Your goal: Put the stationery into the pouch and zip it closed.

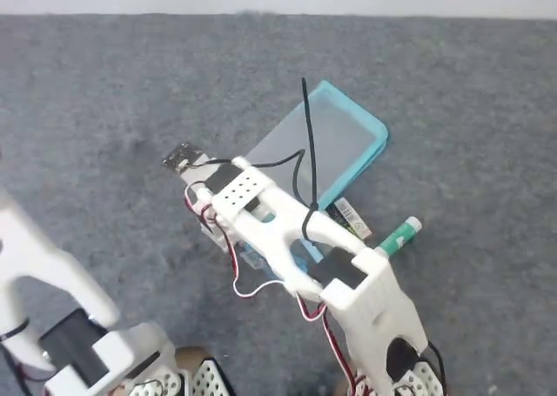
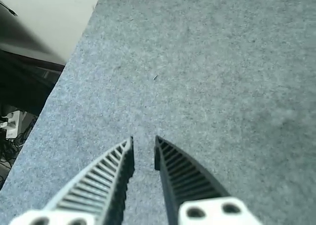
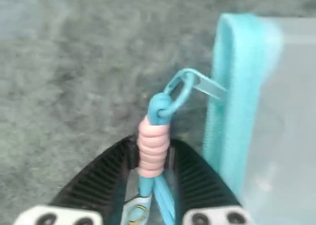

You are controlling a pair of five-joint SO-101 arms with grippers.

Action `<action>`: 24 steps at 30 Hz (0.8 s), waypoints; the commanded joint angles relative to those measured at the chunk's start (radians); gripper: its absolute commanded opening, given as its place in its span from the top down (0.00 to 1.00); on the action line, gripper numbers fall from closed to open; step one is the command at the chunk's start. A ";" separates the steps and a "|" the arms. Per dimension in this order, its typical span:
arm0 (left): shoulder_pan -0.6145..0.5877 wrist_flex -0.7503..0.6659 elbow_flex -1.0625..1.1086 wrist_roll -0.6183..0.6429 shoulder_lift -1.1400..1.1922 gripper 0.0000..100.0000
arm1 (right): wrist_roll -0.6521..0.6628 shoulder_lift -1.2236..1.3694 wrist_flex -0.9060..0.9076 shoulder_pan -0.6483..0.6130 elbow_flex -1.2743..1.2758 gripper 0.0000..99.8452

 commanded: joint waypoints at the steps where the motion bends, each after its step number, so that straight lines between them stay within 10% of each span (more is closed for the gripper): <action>1: 0.023 0.025 -0.050 -0.012 -0.015 0.93 | -0.002 -0.079 0.094 0.022 -0.026 0.99; 13: 0.410 0.241 0.013 -0.008 -0.135 0.93 | 0.327 -0.881 0.265 0.174 0.281 0.99; 24: 0.707 -0.006 0.785 0.009 -0.677 0.79 | 0.394 -1.353 0.291 0.249 0.535 0.99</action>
